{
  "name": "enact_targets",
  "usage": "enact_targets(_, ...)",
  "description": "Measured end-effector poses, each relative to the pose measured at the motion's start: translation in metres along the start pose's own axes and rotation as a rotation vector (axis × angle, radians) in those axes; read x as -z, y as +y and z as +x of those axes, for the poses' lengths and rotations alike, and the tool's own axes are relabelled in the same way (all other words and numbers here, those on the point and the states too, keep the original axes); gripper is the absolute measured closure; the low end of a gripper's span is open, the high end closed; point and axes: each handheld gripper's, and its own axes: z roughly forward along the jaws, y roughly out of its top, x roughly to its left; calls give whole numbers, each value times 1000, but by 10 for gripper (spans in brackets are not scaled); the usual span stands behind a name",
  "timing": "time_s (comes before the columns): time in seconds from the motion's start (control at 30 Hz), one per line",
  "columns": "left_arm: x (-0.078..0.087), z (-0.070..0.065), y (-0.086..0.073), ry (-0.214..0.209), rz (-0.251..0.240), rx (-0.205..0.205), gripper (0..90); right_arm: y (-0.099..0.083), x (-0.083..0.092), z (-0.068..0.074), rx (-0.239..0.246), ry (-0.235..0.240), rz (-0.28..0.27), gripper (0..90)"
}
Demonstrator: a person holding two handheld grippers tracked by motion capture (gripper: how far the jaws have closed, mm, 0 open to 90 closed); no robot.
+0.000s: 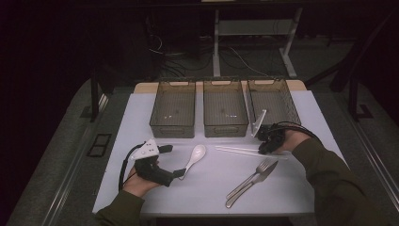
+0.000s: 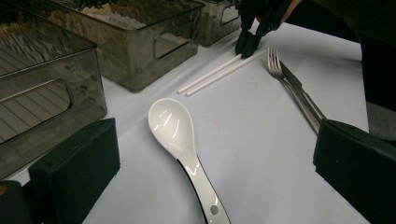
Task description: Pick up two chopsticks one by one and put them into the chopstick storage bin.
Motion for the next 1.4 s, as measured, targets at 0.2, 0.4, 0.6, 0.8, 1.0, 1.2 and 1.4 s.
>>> enact_targets(0.2, 0, 0, 0, -1, -1, -2, 0, 3, 0, -1, 22, 5, 18, 817)
enact_targets(0.4, 0, 0, 0, -1, 0, -1, 0, 7, -1, 2, 59, -11, 42, 837)
enact_targets(0.6, 0, 0, 0, 0, 1, -2, 0, 8, -1, 3, 85, -21, 53, 840)
enact_targets(0.8, 0, 0, 0, 1, 1, -4, 0, 7, 1, 3, 87, -35, 48, 841)
enact_targets(1.0, 1, 0, 0, 5, 3, -4, 0, 3, 7, 2, 76, -32, 31, 841)
enact_targets(1.2, 0, 0, 0, 4, 2, -4, 0, -1, 16, 2, 70, -29, 3, 840)
enact_targets(1.4, 0, 0, 0, 7, 7, -1, 0, -2, 26, 3, 65, -20, -29, 841)
